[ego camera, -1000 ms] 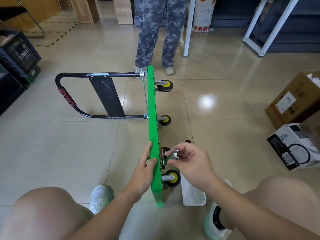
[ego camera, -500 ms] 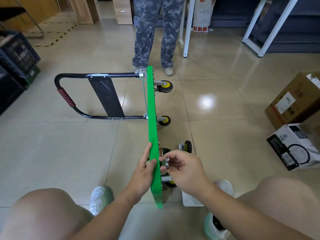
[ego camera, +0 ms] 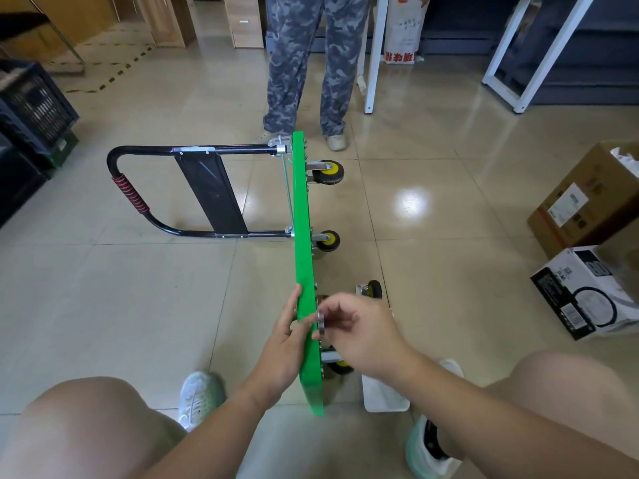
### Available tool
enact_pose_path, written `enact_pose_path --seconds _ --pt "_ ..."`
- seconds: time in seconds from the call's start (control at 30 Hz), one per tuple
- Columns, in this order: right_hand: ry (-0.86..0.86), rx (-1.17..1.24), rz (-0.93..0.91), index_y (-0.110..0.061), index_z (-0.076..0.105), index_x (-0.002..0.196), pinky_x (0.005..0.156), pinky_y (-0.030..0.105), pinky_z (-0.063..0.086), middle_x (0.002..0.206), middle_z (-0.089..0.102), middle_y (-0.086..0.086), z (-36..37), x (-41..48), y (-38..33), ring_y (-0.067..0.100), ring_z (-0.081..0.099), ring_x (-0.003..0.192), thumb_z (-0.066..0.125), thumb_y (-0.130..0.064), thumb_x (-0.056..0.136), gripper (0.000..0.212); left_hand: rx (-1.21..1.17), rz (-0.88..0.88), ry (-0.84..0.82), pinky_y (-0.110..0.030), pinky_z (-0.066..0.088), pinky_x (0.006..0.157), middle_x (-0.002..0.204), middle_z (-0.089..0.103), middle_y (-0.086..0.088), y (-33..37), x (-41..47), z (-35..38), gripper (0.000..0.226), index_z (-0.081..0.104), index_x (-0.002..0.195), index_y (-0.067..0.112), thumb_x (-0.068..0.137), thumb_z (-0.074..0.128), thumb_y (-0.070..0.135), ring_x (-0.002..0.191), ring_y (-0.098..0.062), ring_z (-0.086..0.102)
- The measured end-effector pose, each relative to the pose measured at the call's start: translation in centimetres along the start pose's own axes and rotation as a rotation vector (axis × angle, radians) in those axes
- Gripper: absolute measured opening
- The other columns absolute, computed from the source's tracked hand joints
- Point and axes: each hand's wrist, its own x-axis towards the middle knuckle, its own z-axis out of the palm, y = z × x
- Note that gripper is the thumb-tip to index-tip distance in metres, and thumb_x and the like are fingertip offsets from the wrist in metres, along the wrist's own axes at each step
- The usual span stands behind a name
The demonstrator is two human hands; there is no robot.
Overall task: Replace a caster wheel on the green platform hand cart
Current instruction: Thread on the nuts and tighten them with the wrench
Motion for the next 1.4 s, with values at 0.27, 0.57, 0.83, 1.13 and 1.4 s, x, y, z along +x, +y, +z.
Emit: enact_pose_path --seconds 0.27,0.57,0.83,1.13,1.4 --pt "0.115 -0.003 0.103 -0.030 0.068 0.085 0.087 0.031 0.059 0.087 0.075 -0.005 -0.2 3.0 -0.7 0.010 0.073 0.086 0.077 0.002 0.078 0.034 0.016 -0.018 0.035 -0.044 0.047 0.111 0.143 0.058 0.018 -0.3 0.5 0.0 0.054 0.032 0.138 0.076 0.107 0.046 0.035 0.124 -0.011 0.062" --pt "-0.013 0.064 0.461 -0.009 0.068 0.087 0.079 0.033 0.062 0.091 0.075 0.009 -2.0 11.1 -0.4 0.022 0.074 0.089 0.075 0.004 0.083 0.016 0.030 -0.028 0.014 -0.044 0.049 0.109 0.136 0.055 0.020 -0.6 0.9 -0.4 0.057 0.032 0.136 0.078 0.109 0.042 0.028 0.119 -0.015 0.063" --pt "0.106 0.106 0.318 -0.007 0.069 0.095 0.081 0.031 0.061 0.093 0.075 0.009 -4.6 9.3 -1.6 0.021 0.074 0.090 0.081 0.000 0.077 0.024 0.027 -0.028 0.004 -0.045 0.048 0.108 0.131 0.056 0.023 -0.6 0.9 -0.4 0.057 0.030 0.136 0.079 0.110 0.042 0.030 0.117 -0.017 0.063" --pt "0.138 0.205 0.124 -0.006 0.066 0.086 0.079 0.025 0.058 0.089 0.077 0.008 -3.0 -0.2 -1.3 0.016 0.074 0.088 0.075 0.020 0.071 0.031 0.020 -0.026 0.028 -0.042 0.047 0.110 0.141 0.054 0.022 -0.3 0.6 -0.1 0.058 0.031 0.134 0.080 0.109 0.042 0.029 0.119 -0.010 0.062" --pt "0.160 0.142 0.042 -0.009 0.070 0.087 0.079 0.020 0.057 0.095 0.077 0.004 -0.7 -2.2 0.7 0.015 0.075 0.087 0.077 0.019 0.072 0.033 -0.011 -0.017 0.007 -0.041 0.048 0.109 0.139 0.057 0.022 -0.1 0.2 -0.1 0.056 0.032 0.136 0.077 0.110 0.042 0.029 0.120 -0.010 0.063"
